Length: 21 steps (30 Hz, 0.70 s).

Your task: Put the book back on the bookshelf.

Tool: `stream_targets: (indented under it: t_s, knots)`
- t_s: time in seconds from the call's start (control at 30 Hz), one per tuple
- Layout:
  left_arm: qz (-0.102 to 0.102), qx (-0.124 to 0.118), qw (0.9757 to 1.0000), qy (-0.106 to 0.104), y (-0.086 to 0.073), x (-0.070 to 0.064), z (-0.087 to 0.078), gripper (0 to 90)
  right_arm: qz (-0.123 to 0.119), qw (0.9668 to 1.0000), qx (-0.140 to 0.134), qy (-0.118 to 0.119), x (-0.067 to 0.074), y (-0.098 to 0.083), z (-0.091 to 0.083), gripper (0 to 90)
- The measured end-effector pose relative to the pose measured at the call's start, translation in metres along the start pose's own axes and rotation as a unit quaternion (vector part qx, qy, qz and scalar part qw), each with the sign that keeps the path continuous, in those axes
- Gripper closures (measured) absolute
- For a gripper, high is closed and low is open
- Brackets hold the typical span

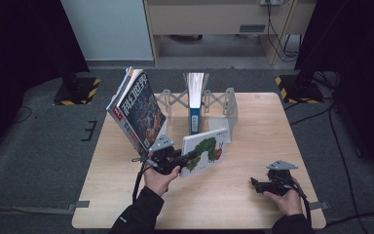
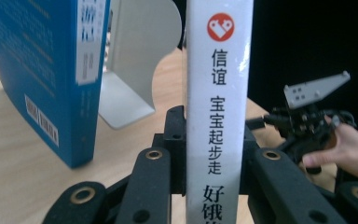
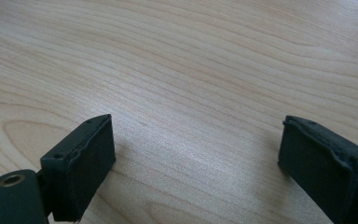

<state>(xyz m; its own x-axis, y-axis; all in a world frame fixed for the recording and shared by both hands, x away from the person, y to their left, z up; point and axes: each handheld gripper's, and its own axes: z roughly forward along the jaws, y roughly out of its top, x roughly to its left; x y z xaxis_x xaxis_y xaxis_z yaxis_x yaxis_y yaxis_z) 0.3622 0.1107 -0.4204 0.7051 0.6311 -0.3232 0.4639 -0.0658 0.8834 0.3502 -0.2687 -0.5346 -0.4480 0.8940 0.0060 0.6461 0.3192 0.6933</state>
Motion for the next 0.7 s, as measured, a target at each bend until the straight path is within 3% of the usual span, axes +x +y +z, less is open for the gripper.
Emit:
stream_targets:
  t_s: [0.13,0.2,0.4,0.7]
  knots:
    - [-0.002,-0.008,0.9999,0.014,0.006,-0.004,0.010,74.4,-0.003,1.0000,-0.005,0.000,0.000,-0.001,0.000,10.1]
    - [0.007,-0.009,0.9996,0.025,0.009,-0.006,0.014,74.4,-0.002,1.0000,-0.005,0.002,0.000,-0.001,0.000,9.8]
    - [-0.007,-0.030,0.9993,0.022,0.013,-0.005,0.022,74.4,-0.001,0.9999,-0.013,0.001,0.001,-0.002,0.001,9.1]
    - [0.015,-0.046,0.9977,0.047,0.018,-0.008,0.033,74.4,-0.004,0.9998,-0.018,0.004,0.001,-0.003,0.002,7.6]
